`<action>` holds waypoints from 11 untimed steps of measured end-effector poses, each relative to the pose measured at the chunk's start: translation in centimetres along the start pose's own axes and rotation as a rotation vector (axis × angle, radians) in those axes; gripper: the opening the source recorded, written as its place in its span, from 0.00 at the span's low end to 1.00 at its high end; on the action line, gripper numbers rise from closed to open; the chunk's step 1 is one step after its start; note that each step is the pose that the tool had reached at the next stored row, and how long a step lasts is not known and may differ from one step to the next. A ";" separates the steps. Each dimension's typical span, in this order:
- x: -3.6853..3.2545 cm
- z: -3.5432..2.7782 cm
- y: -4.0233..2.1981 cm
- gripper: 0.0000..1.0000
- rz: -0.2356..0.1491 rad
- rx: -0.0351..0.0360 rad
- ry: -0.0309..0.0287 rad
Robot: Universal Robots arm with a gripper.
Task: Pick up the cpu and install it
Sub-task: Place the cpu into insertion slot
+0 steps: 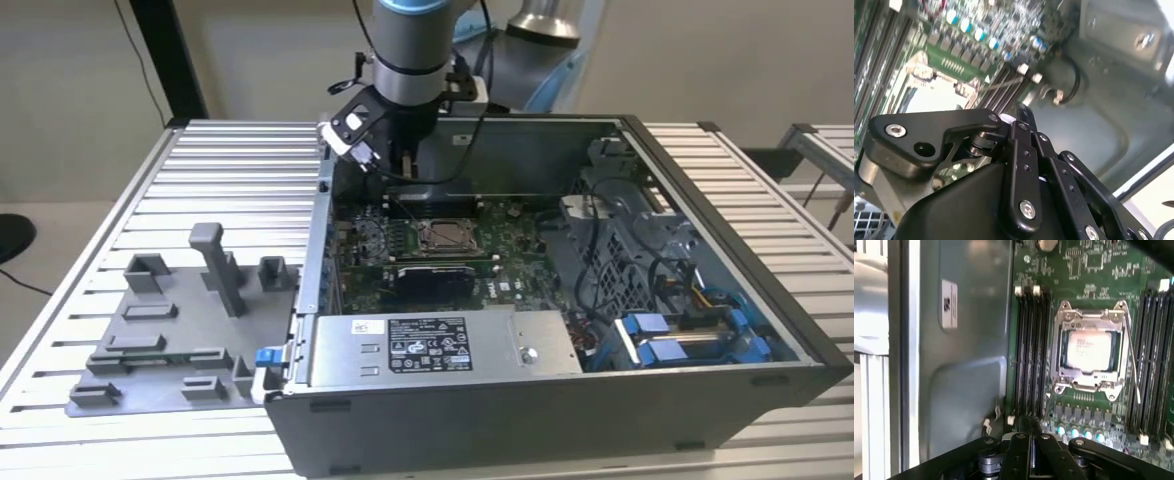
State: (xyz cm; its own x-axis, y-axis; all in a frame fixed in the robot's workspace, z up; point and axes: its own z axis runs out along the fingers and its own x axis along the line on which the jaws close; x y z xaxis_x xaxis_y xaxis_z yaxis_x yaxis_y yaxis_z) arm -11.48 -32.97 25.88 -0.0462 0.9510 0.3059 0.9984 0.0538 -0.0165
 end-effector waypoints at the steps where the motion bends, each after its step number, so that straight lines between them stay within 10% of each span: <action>1: -0.11 0.04 -0.35 0.00 0.000 0.0000 -0.0005; 11: -1.84 0.34 -2.38 0.00 0.000 -0.0001 -0.0066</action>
State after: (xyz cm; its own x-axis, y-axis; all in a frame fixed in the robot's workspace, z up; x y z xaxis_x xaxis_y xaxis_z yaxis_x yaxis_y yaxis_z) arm -13.78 -34.74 25.03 -0.0463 0.9529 0.2996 0.9984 0.0537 -0.0165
